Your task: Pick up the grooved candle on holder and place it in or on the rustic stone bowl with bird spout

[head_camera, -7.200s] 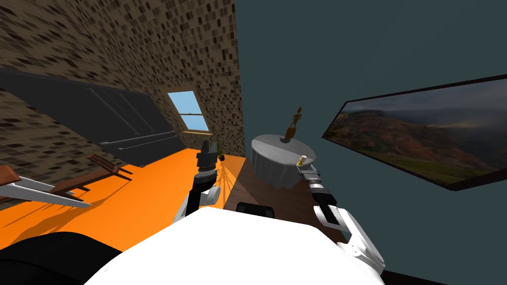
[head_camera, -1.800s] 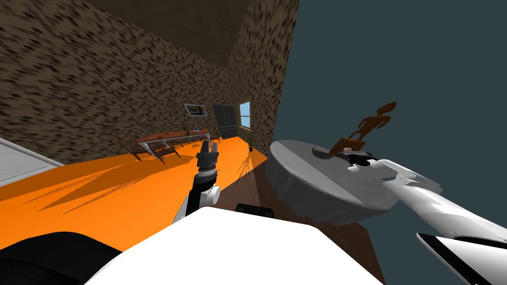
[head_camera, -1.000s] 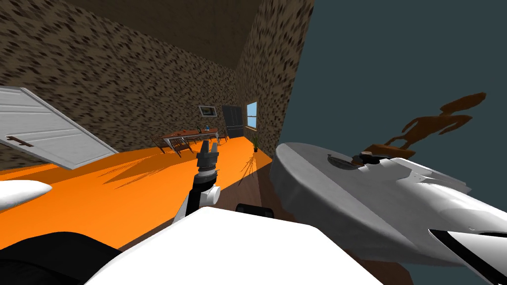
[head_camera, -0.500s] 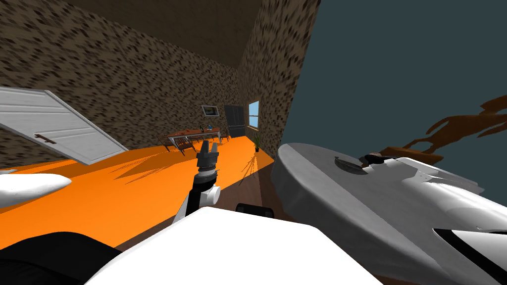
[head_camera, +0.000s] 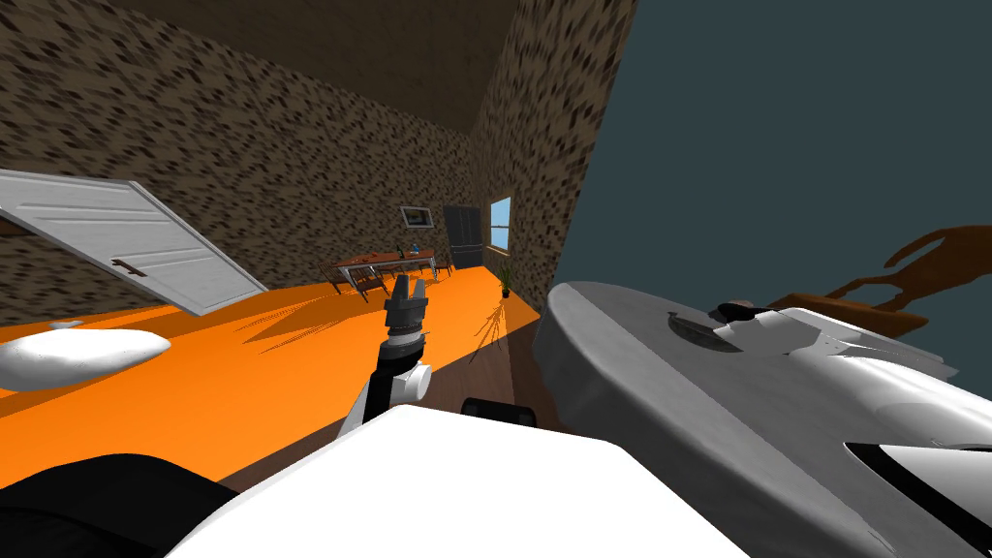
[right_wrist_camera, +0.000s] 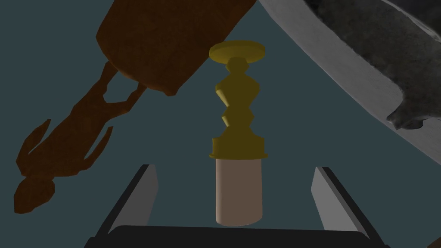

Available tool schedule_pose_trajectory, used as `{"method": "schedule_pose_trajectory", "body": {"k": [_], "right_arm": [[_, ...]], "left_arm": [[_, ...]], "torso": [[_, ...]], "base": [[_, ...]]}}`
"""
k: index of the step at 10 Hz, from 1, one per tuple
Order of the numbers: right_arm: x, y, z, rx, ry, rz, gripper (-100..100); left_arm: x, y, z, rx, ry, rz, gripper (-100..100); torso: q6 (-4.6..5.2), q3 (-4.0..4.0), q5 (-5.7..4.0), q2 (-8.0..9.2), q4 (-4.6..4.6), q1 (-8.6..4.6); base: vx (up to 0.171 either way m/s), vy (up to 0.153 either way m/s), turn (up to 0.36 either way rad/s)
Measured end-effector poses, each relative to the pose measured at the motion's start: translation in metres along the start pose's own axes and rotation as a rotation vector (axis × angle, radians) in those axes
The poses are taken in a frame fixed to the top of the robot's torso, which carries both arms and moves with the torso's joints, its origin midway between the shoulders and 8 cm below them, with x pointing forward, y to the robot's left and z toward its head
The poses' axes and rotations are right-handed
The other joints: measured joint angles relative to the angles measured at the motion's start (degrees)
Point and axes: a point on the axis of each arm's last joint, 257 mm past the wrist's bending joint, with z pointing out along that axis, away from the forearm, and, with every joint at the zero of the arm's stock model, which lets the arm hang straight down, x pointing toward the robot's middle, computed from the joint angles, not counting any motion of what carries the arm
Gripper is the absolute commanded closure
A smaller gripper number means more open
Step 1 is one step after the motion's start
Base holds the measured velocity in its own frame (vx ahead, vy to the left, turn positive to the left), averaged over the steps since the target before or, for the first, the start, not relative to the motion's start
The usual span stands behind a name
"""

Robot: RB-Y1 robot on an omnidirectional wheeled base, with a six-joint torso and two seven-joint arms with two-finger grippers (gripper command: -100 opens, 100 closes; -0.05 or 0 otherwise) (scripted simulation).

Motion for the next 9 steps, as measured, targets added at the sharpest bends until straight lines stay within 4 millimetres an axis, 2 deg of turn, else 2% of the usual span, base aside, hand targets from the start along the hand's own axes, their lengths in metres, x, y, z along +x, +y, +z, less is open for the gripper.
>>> {"method": "schedule_pose_trajectory", "body": {"k": [2,3,4,9], "right_arm": [[0.0,0.0,0.0,0.0,0.0,0.0,-100],[0.0,0.0,0.0,0.0,0.0,0.0,0],[0.0,0.0,0.0,0.0,0.0,0.0,-100],[-0.036,-0.031,-0.007,0.024,-0.008,0.023,-100]], "left_arm": [[0.0,0.0,0.0,0.0,0.0,0.0,0],[0.0,0.0,0.0,0.0,0.0,0.0,0],[0.0,0.0,0.0,0.0,0.0,0.0,0],[0.0,0.0,0.0,0.0,0.0,0.0,0]], "torso": [[0.0,0.01,0.0,0.02,0.01,0.0],[0.0,0.02,0.0,0.03,0.01,0.0],[0.0,0.02,0.0,0.03,0.01,0.0],[0.01,0.15,0.01,0.24,0.06,-0.01]], "base": [[0.0,0.0,0.0],[0.0,0.0,0.0],[-0.036,-0.004,0.034],[-0.059,-0.007,0.031]]}}
